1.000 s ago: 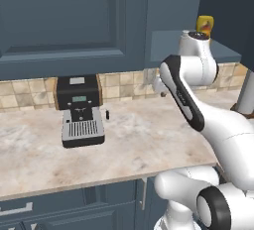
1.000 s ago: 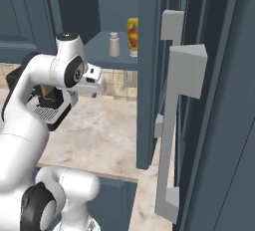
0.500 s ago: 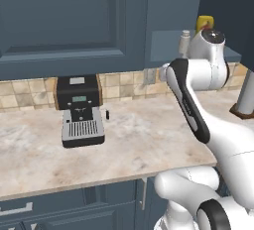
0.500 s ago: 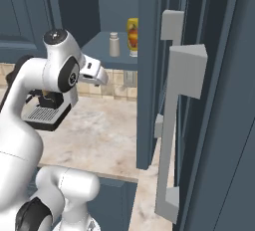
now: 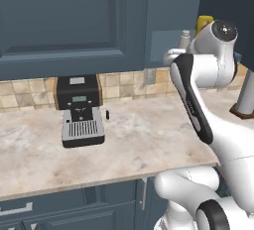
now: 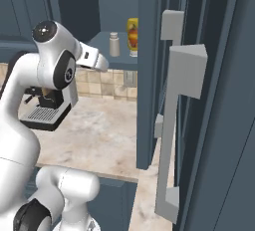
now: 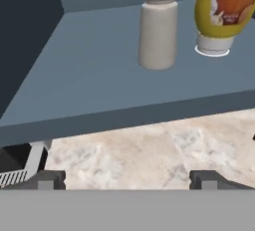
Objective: Take 2 condiments from the cabinet and move them on the counter near the stove.Make sure the condiments are lined up with each other, next to each other.
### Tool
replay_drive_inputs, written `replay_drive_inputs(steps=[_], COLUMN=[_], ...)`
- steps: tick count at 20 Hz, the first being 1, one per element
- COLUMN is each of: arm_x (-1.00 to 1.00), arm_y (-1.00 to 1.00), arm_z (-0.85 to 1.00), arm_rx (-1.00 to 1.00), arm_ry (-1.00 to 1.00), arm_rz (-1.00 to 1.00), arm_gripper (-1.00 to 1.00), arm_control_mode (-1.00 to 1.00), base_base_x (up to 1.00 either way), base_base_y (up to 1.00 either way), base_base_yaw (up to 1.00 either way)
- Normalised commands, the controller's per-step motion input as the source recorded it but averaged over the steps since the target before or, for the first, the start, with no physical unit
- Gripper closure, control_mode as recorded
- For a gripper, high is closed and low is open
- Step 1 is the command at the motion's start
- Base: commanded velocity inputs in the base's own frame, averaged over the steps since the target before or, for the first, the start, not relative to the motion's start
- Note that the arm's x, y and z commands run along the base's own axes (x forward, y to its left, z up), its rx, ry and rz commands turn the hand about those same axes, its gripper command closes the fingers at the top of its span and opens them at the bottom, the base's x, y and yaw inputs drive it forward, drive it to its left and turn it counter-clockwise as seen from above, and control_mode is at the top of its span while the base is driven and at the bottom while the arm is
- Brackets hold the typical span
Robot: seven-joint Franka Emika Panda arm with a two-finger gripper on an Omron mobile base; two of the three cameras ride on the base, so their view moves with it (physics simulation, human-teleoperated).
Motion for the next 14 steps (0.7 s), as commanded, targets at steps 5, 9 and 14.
replay_drive_inputs(steps=[5, 9, 14], arm_x=[0.01, 0.09, 0.11], arm_y=[-0.13, -0.15, -0.11], arm_z=[0.34, 0.14, 0.11], arm_rx=[0.00, -0.01, -0.01], arm_ry=[-0.17, -0.22, -0.16], arm_rz=[0.00, 0.00, 0.00], arm_gripper=[-1.00, -1.00, -1.00], arm_control_mode=[-1.00, -1.00, -1.00], base_base_x=[0.00, 0.00, 0.00], base_base_y=[0.00, 0.00, 0.00], base_base_yaw=[0.00, 0.00, 0.00])
